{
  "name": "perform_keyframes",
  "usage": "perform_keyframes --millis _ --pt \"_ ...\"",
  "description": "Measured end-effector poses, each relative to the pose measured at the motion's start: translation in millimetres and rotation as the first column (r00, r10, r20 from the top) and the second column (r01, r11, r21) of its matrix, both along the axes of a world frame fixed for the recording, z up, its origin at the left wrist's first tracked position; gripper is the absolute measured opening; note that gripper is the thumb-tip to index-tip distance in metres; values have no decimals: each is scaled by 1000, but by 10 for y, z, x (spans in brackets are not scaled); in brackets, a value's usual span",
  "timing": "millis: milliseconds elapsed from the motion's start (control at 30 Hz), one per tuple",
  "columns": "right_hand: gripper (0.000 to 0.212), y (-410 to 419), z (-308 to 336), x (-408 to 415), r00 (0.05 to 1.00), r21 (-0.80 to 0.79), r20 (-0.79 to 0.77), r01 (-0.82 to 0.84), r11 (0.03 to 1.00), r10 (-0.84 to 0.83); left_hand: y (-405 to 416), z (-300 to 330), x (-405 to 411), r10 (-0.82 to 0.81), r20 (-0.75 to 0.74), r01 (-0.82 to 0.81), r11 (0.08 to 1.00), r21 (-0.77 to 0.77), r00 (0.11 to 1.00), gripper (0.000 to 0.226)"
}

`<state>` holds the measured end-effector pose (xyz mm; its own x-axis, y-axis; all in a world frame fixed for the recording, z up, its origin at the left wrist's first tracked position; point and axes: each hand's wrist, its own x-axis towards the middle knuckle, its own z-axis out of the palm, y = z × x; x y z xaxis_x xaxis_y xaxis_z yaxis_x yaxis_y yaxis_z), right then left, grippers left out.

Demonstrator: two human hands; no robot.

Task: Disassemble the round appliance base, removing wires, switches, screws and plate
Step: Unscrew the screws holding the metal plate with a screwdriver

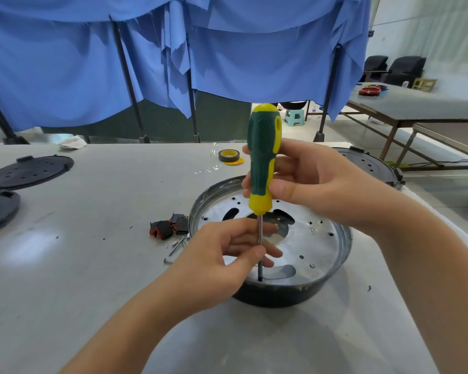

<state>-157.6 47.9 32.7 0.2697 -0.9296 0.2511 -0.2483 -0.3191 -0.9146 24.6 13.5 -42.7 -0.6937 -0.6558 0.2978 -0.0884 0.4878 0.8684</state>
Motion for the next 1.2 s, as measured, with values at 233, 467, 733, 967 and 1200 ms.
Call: perform_keyframes --millis 233,467,733,967,1200 --pt "41 6 9 38 990 -11 -117 72 997 -73 -25 -36 -41 132 -87 -129 991 41 987 16" --pt "46 55 46 22 999 38 -14 -36 999 37 -10 -38 -39 102 -47 -103 994 -23 994 11" --pt "54 74 69 47 984 14 -176 36 999 -33 -9 -35 -51 136 -86 -134 991 20 987 13" --pt "60 73 68 39 997 39 -76 27 999 -24 5 -27 -41 98 -62 -99 995 -7 993 9" --pt "69 55 44 35 994 88 -104 -7 996 16 0 -18 -41 96 -59 -97 995 -15 994 14"
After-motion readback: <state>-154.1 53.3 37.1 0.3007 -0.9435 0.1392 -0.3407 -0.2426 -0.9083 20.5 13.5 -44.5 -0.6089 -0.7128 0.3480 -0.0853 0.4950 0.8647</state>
